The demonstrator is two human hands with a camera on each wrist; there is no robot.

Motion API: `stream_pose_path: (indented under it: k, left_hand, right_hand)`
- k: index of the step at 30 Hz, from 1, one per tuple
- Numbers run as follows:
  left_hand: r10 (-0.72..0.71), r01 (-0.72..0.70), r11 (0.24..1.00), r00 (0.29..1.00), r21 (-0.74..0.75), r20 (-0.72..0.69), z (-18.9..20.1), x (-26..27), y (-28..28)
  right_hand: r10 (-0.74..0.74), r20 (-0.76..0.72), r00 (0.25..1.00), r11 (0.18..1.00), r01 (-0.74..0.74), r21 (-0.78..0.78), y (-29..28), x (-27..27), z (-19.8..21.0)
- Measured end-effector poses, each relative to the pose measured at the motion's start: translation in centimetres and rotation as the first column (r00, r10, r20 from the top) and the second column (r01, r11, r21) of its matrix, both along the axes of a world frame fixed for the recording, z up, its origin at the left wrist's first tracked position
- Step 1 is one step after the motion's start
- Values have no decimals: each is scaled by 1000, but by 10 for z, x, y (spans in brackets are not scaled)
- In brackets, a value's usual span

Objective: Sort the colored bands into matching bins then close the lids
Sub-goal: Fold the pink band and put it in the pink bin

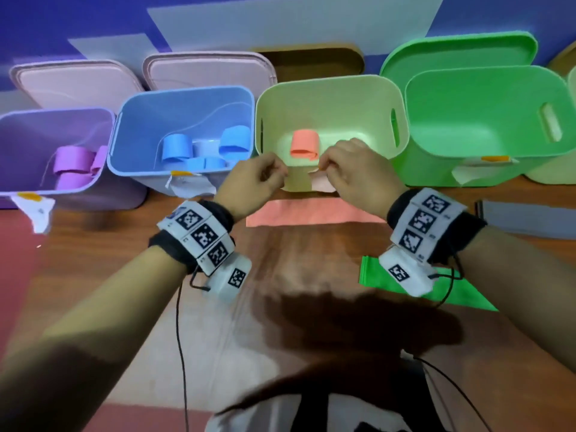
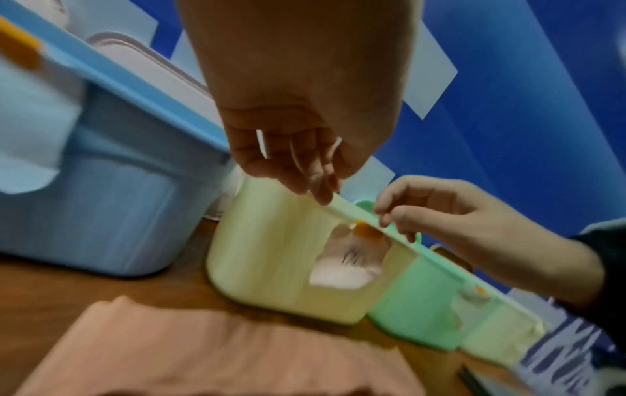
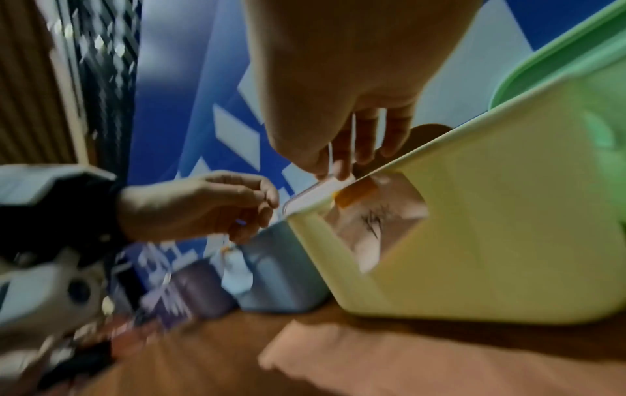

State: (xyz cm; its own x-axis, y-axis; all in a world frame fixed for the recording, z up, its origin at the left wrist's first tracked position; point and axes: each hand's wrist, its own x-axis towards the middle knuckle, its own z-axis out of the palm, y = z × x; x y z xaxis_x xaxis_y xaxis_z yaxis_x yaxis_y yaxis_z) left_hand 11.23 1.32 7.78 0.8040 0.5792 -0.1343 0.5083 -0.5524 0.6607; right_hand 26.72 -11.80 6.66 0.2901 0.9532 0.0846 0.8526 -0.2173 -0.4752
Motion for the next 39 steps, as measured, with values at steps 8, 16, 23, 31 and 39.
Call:
stream_pose_path:
  k: [8,16,23,31,39]
  left_hand:
    - [125,-98,992,899,85,-420,-75,-37,2]
    - [650,-732,663,666,-156,-366,-110,-27,-10]
    - [823,-847,497,529,-189,-204,-120,-18,-24]
    - [934,-771,249,351,-586,-65,-124,-32,-32]
    - [721,-442,545,680,-713,129,-86,-17,-66]
  right_hand:
    - [76,136,988,913,-14,-408,-47,-7,-64]
    - [-269,83,959,829,275,-487,-59,10,-95]
    - [-295,138,946,841,325,-432,-62,11,-106]
    - [-295,148,944,874,329,-356,-70,12,-105]
    - [-270,-567,778,963,230,-143,-40,-27,-73]
